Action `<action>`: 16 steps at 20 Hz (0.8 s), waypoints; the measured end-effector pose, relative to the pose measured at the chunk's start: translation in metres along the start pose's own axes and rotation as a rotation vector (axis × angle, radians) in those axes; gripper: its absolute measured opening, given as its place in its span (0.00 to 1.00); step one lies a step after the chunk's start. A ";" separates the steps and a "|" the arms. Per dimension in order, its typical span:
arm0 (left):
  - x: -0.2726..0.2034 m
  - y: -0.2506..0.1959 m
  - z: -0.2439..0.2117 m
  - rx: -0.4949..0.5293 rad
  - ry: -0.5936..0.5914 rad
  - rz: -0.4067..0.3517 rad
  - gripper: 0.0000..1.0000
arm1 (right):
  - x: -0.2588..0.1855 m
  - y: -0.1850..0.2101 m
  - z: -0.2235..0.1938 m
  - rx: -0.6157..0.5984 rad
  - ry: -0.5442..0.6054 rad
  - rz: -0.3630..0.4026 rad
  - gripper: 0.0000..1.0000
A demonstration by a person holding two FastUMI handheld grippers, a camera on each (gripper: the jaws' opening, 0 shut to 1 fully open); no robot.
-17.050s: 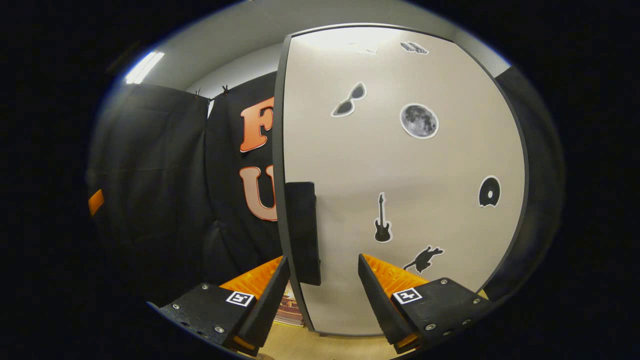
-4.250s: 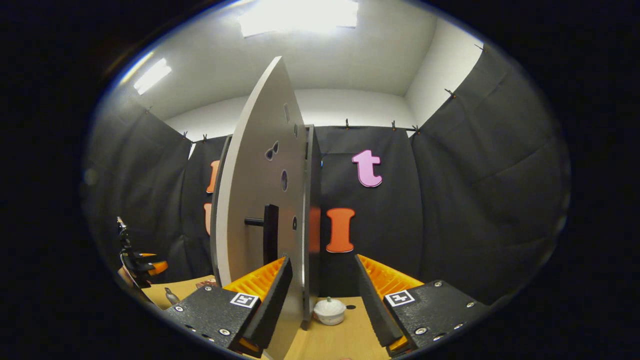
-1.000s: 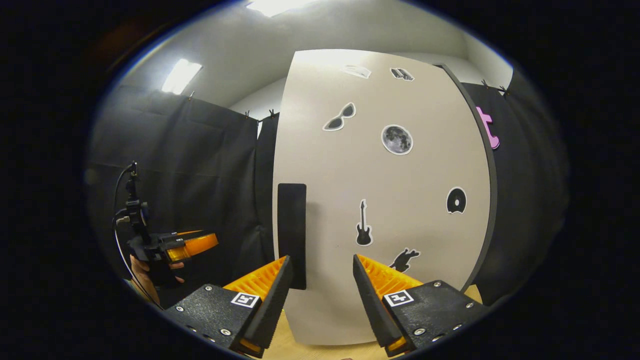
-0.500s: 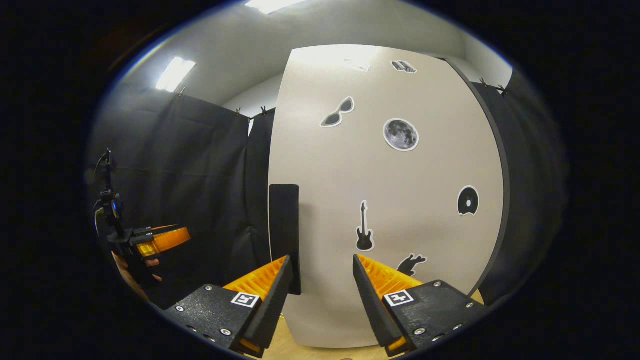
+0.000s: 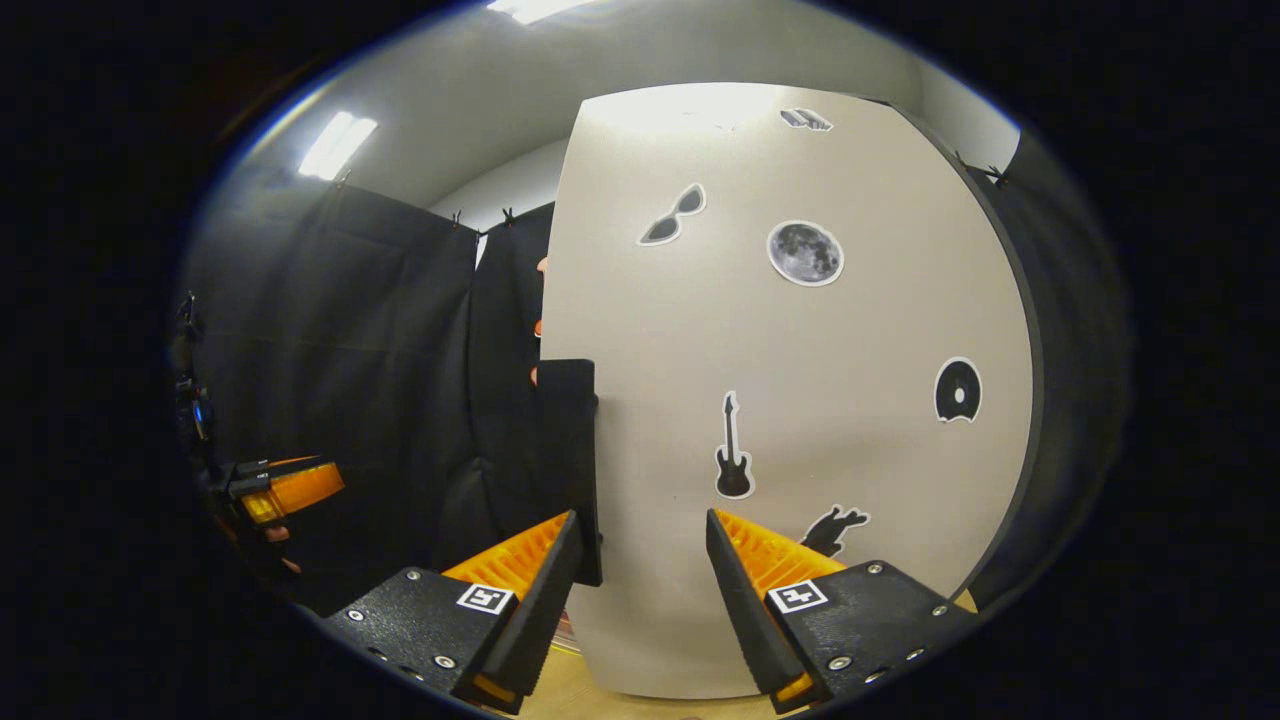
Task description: Open the cabinet door with the right hand, grasp the bottle in the cabinet with the left hand and place it on the coaster, then close the cabinet door with the right hand.
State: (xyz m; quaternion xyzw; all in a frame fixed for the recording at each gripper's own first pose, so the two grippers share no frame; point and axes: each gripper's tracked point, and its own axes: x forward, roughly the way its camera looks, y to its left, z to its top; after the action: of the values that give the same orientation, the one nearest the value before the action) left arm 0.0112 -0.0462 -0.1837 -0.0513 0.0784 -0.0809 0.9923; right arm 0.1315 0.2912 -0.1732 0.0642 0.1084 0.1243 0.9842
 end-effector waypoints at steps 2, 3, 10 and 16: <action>0.005 -0.003 0.001 0.003 -0.001 0.002 0.93 | 0.000 0.000 -0.001 -0.006 0.007 -0.016 0.78; 0.006 -0.005 0.004 0.007 -0.003 0.003 0.93 | -0.001 0.001 0.000 -0.007 0.009 -0.022 0.77; 0.014 -0.033 0.043 0.022 -0.050 -0.015 0.93 | -0.044 -0.017 0.038 -0.019 -0.060 -0.069 0.79; 0.013 -0.076 0.074 -0.011 -0.064 -0.104 0.93 | -0.111 -0.059 0.073 -0.074 -0.113 -0.178 0.86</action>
State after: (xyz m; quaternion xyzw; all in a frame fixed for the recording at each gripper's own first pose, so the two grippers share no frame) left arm 0.0240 -0.1164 -0.1038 -0.0633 0.0444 -0.1302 0.9885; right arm 0.0574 0.1989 -0.0895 0.0249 0.0533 0.0365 0.9976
